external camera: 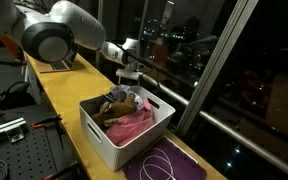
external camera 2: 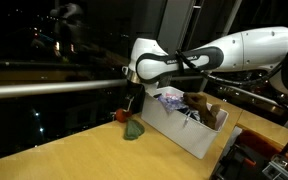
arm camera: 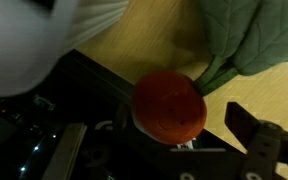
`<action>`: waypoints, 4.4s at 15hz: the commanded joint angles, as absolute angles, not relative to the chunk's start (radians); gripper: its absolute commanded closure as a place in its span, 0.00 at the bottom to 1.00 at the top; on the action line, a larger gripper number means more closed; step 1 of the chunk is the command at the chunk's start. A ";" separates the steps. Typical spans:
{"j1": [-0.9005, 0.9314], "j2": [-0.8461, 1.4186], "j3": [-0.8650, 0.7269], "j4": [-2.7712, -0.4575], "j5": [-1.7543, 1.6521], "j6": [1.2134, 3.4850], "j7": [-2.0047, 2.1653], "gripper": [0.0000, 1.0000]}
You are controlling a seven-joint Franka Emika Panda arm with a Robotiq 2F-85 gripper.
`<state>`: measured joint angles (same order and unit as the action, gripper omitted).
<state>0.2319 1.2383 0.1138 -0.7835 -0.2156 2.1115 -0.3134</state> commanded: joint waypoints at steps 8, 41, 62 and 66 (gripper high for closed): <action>0.247 1.407 0.116 -0.563 -0.140 2.073 -0.336 0.25; 0.207 0.706 -0.102 -1.246 -0.289 2.211 0.016 0.95; -0.038 0.010 -0.071 -2.383 -0.131 2.653 -0.147 0.95; -0.028 -0.080 -0.071 -2.614 -0.081 2.845 -0.211 0.95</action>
<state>-0.0178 0.0176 -0.0943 -2.4474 -0.1352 2.7275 -0.1477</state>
